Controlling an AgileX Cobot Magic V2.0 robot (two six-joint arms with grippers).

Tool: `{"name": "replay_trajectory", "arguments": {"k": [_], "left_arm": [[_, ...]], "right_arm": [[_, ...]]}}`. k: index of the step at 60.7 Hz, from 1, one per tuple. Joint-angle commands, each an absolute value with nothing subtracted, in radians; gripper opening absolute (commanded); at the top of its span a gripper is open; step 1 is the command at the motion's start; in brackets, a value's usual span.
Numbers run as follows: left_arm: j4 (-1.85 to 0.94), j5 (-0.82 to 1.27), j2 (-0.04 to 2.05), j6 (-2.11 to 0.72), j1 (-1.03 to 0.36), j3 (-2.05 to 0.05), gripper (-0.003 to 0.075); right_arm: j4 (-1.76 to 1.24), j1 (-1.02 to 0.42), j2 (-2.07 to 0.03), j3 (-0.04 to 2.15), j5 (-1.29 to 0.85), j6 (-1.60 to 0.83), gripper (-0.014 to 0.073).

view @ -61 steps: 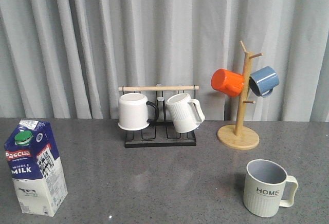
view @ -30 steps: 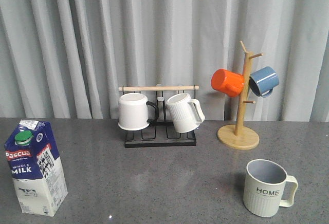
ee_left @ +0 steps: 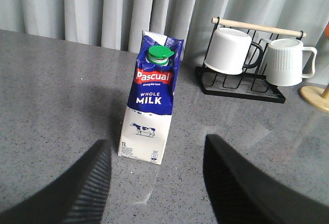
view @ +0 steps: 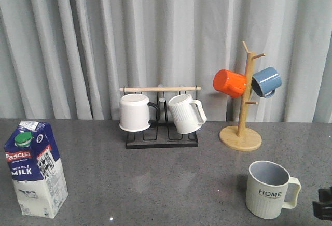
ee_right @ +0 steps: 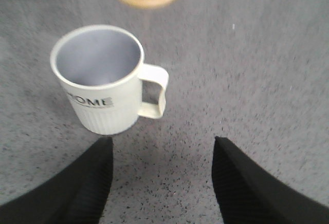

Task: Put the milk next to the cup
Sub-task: 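Reach the right gripper down to the white HOME mug and grasp it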

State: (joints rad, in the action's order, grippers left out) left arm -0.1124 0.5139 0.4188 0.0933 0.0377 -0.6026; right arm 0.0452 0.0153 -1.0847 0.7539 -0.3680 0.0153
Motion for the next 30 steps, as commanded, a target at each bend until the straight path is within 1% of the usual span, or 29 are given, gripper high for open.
{"name": "replay_trajectory", "arguments": {"k": [1,19,30], "left_arm": [[-0.122,0.449,0.434,0.094,0.039,-0.634,0.0398],[-0.122,0.458,0.434,0.094,0.039,-0.634,0.0398],[-0.122,0.459,0.434,0.094,0.039,-0.634,0.0398]], "right_arm": [[0.034,0.027,-1.153,0.781,-0.279,0.032,0.0412],[0.039,0.030,-1.333,0.781,-0.138,0.025,0.0412],[0.058,0.038,-1.395,0.781,-0.060,0.025,0.0412]]}}
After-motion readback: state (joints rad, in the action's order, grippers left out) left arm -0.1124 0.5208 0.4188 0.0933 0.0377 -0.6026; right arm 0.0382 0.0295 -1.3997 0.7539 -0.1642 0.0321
